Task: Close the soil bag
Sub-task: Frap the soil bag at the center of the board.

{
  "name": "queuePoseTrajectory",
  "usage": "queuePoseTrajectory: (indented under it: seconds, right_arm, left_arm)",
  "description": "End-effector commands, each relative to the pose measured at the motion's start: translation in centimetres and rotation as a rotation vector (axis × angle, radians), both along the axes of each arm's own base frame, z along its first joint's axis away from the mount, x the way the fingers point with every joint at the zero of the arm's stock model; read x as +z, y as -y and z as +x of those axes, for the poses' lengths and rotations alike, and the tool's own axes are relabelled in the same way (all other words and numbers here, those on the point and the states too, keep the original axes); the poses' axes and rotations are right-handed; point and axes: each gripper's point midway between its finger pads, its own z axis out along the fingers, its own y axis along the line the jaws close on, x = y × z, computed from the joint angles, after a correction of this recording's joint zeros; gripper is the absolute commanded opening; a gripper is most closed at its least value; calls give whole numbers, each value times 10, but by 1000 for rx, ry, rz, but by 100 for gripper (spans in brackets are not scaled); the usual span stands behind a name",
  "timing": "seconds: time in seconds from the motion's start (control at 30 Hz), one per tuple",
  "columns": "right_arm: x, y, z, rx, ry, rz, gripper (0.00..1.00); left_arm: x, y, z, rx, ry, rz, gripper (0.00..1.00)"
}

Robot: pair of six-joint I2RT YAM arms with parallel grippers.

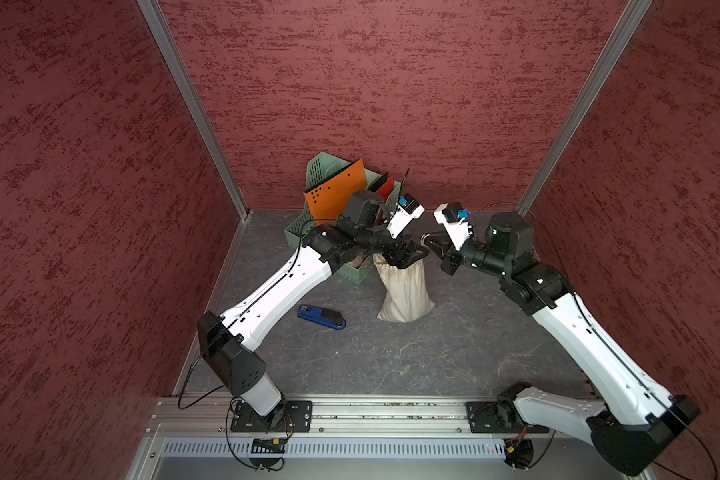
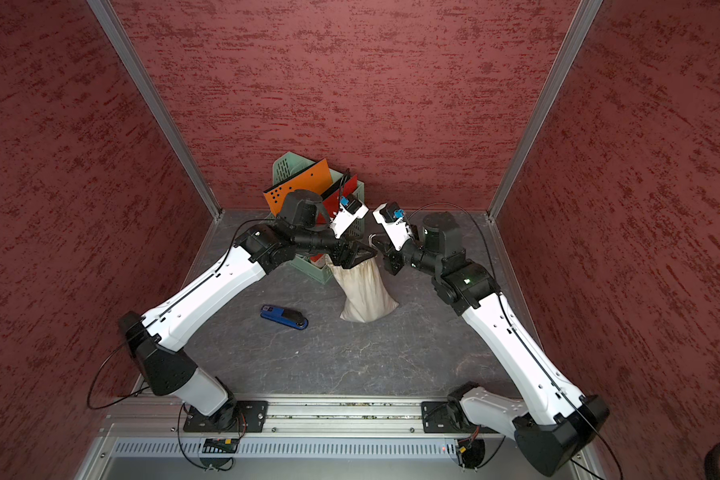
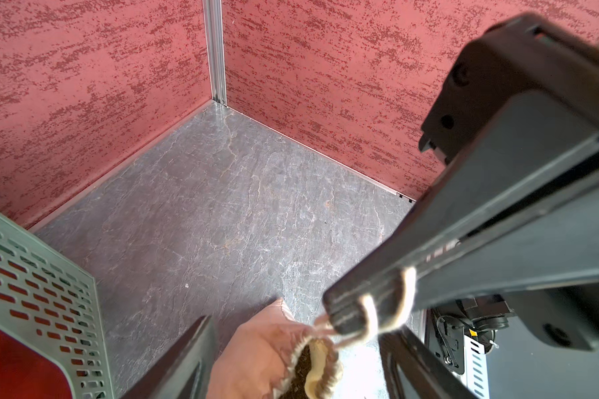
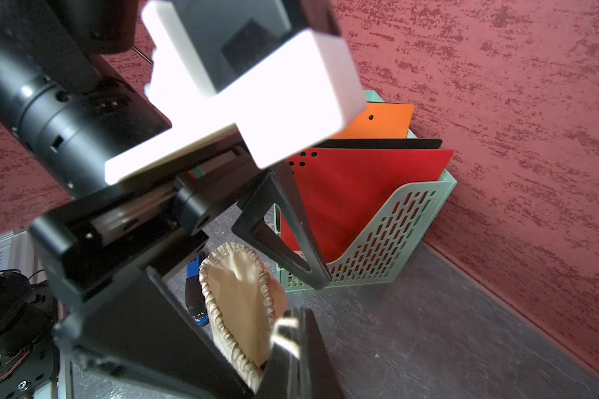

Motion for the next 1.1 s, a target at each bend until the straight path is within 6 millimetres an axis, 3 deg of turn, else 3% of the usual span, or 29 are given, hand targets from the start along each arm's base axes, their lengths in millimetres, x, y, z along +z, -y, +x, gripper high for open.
queuePoseTrajectory:
  seconds: [0.0,0.1,0.33,0.5,0.57,0.73,0.87,1.07]
  right_arm:
    - [43,-1,-5,19,88,72,0]
    - [44,0,-5,19,90,73,0]
    - [43,0,-6,20,87,71,0]
    - [43,-1,-6,21,83,77,0]
    - [43,-1,-7,22,82,78,0]
    - [40,-1,-7,23,73,80,0]
    - [40,-1,-7,23,71,81,0]
    - [42,-1,-7,21,73,84,0]
  left_arm:
    - [4,4,-2,-32,20,-17,73]
    - [1,8,-3,-57,1,-12,67]
    - [-13,11,2,-57,-30,41,73]
    - [-16,13,5,-55,-10,62,43]
    - [-17,12,6,-49,-4,66,42]
    - [-12,14,5,-54,7,48,50]
    - [-3,16,4,-66,22,19,48]
    - [-10,19,7,-69,10,30,26]
